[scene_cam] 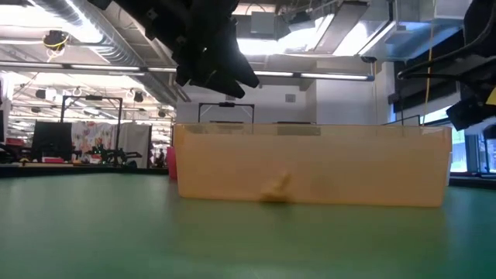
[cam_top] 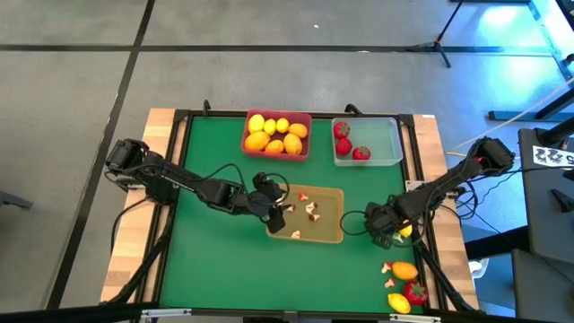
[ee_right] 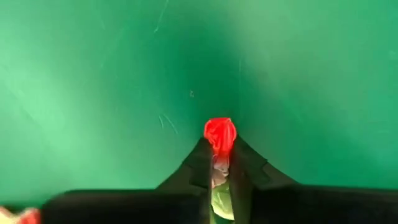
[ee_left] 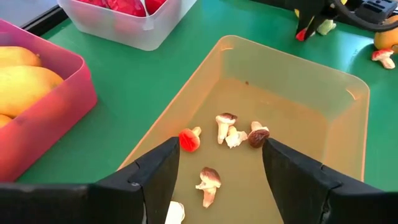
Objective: Sort produce into baskets
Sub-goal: Put the red mushroom into the orange bin
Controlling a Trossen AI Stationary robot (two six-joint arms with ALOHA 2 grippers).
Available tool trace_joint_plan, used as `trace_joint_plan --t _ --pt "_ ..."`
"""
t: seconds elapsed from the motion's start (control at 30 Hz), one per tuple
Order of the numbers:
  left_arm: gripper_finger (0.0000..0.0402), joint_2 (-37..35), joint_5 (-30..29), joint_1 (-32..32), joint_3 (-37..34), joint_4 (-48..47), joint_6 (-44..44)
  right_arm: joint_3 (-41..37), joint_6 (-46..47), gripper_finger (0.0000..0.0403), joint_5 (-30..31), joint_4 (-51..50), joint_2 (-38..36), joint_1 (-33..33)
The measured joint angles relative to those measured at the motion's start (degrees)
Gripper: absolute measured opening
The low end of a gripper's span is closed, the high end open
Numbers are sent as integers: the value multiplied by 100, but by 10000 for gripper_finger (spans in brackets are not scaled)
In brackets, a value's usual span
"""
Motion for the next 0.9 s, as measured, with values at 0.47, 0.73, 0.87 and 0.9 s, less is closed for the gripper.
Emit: trace_joint_plan --t 0.47,0.73,0.87,0.9 --pt "225 0 -58 0 0 3 -96 1818 -1429 48 2148 -239 -19 -2" --pt "225 0 -66 0 0 45 -12 1821 -2206 58 3195 1165 122 -81" --pt "225 0 -66 0 0 51 25 1817 -2441 66 3180 1484 213 -315" --pt "225 0 -66 0 0 52 26 1818 -2449 74 3176 1579 244 -387"
